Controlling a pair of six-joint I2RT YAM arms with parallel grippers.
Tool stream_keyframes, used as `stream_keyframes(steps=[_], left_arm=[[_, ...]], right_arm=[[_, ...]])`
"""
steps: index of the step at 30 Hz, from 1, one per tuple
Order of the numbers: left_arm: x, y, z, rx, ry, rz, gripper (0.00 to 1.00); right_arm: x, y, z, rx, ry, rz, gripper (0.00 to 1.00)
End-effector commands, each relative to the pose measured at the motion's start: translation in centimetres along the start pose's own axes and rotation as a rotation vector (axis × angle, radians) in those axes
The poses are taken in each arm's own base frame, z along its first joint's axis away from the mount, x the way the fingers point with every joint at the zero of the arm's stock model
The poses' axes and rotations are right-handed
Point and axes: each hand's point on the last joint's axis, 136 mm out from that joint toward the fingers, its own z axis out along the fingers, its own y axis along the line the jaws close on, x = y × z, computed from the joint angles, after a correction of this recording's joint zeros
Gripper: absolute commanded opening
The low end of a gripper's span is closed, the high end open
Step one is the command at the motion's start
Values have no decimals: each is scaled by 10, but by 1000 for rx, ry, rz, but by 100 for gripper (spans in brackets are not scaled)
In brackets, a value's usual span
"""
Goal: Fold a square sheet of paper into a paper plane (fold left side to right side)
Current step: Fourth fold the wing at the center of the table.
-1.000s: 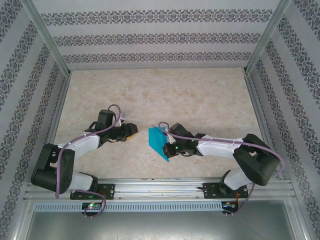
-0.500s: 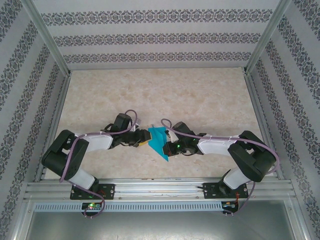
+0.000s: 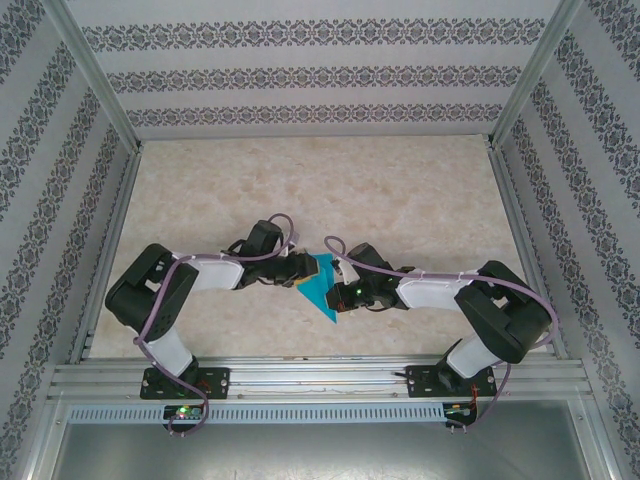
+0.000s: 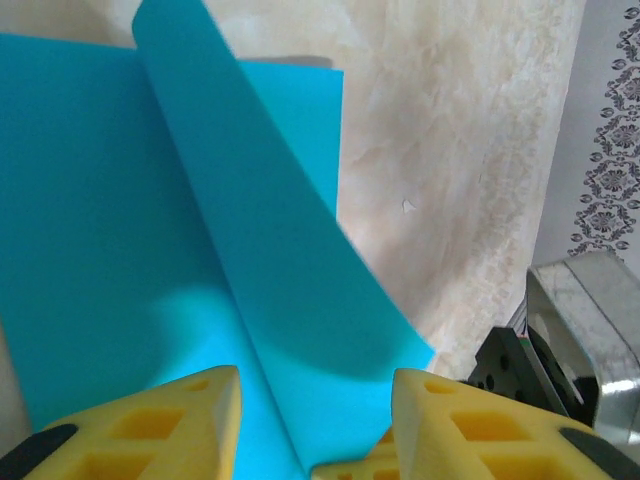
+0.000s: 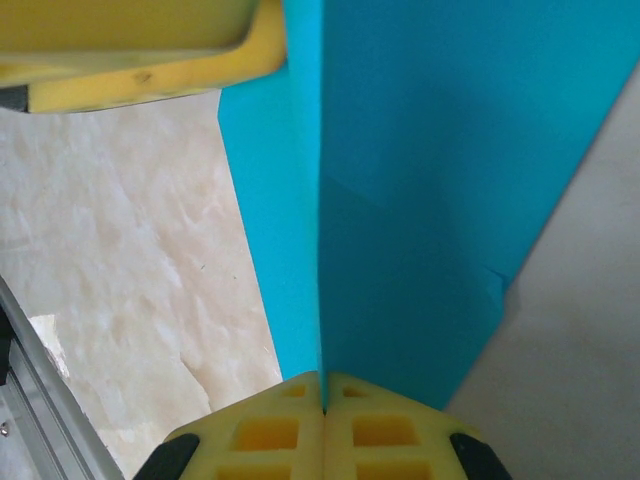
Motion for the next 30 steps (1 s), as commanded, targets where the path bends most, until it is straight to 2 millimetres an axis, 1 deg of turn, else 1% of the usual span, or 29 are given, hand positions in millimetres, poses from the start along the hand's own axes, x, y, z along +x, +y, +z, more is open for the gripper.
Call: stream_keyframes(steps=[1,6,11,14,18,27,30], left_arm=[[-2,-1,9,-19,5,8,44],[-2,9,16,-73,22,-9,44],[3,25,16,-183,47,0,44],[6,32,15,-220,55,1,44],[7,36,17,-233,62,-5,44],[8,40,20,-239,63,-10,44],[8,40,20,-240,62,-10,44]], right_arm=[[5,-4,3,-11,17,26,0],[7,-5,6,-16,24,32,0],[6,-6,7,-21,26,39,1],[5,-6,7,-26,26,42,3],[2,-3,6,-38,20,42,6],[-12,11,-7,-81,-24,41,21],[-17,14,-15,-97,-48,51,29]])
